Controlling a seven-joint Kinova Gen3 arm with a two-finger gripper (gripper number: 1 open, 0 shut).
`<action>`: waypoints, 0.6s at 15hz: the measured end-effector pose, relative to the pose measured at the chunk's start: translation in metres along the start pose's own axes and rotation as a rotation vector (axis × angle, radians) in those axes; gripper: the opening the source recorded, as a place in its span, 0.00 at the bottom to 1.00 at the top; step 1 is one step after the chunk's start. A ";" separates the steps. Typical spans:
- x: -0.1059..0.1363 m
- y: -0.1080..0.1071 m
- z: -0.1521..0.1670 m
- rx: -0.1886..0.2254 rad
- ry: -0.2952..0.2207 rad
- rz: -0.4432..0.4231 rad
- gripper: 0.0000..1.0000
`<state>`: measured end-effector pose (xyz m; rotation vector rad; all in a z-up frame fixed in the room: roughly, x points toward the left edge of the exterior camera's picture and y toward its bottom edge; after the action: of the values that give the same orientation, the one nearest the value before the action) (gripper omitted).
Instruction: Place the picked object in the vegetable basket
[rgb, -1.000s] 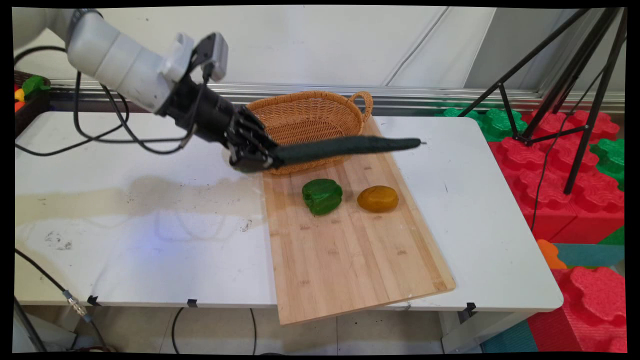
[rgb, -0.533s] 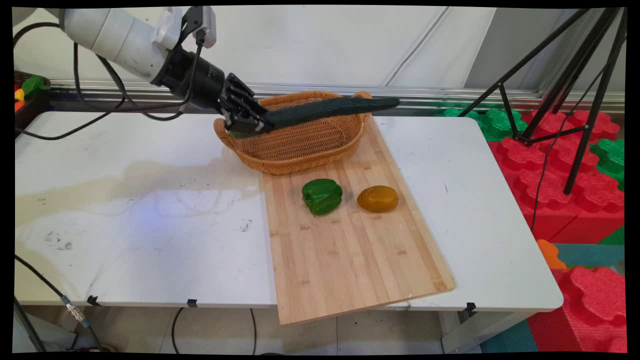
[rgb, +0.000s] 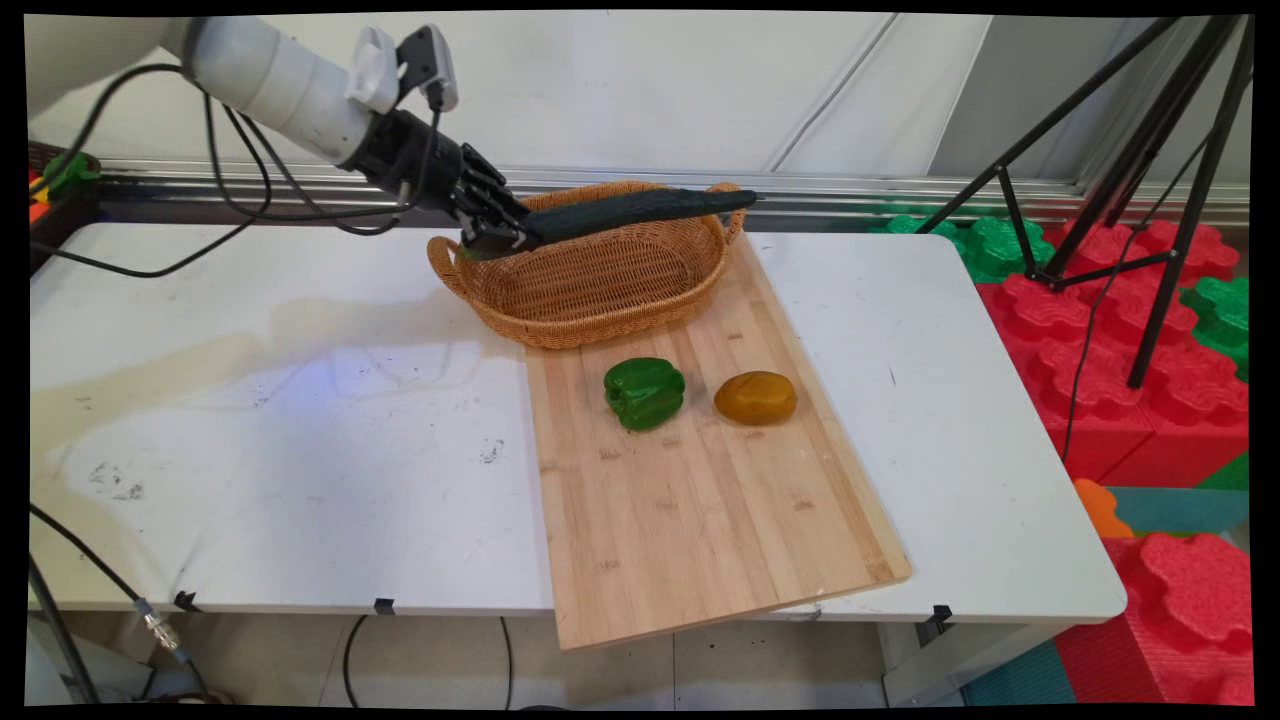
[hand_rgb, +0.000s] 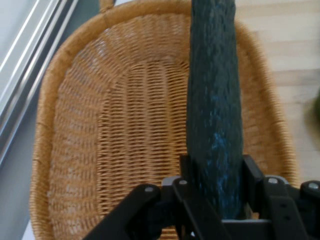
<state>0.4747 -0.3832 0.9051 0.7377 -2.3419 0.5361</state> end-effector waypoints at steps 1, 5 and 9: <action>-0.003 -0.005 0.007 0.008 -0.004 -0.003 0.00; -0.018 -0.021 0.042 0.025 -0.047 0.035 0.00; -0.032 -0.029 0.069 0.029 -0.083 0.097 0.00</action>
<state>0.4843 -0.4300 0.8393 0.6739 -2.4612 0.5930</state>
